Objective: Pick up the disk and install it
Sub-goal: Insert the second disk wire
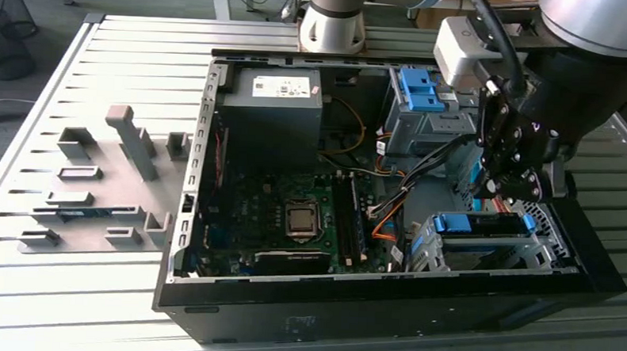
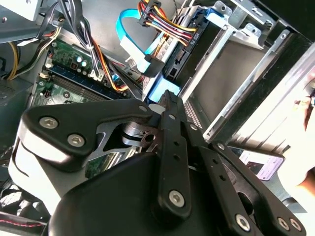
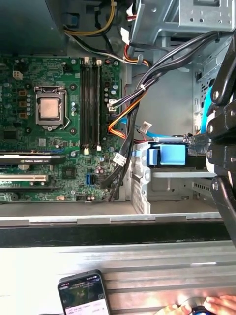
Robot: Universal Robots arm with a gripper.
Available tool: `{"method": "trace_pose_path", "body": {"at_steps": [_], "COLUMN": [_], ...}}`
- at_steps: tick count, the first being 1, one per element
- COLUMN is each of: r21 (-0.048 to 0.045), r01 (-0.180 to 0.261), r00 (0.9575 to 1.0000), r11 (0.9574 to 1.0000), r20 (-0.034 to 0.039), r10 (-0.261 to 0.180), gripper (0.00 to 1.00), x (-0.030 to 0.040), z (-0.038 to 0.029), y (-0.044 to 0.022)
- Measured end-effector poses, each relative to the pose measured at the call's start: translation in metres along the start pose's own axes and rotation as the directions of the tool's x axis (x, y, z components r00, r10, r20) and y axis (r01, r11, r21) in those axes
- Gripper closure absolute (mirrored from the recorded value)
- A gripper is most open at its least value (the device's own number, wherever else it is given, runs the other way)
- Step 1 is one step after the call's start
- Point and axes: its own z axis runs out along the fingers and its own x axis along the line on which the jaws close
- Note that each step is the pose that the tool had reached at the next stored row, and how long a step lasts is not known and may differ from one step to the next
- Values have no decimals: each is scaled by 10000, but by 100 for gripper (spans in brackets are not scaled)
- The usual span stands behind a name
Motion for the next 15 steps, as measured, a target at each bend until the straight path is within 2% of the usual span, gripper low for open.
{"method": "trace_pose_path", "body": {"at_steps": [15], "r21": [0], "r01": [0], "r00": [10000], "r11": [10000], "r20": [1], "r10": [0], "gripper": [89], "x": [4], "z": [-246], "y": [-3]}}
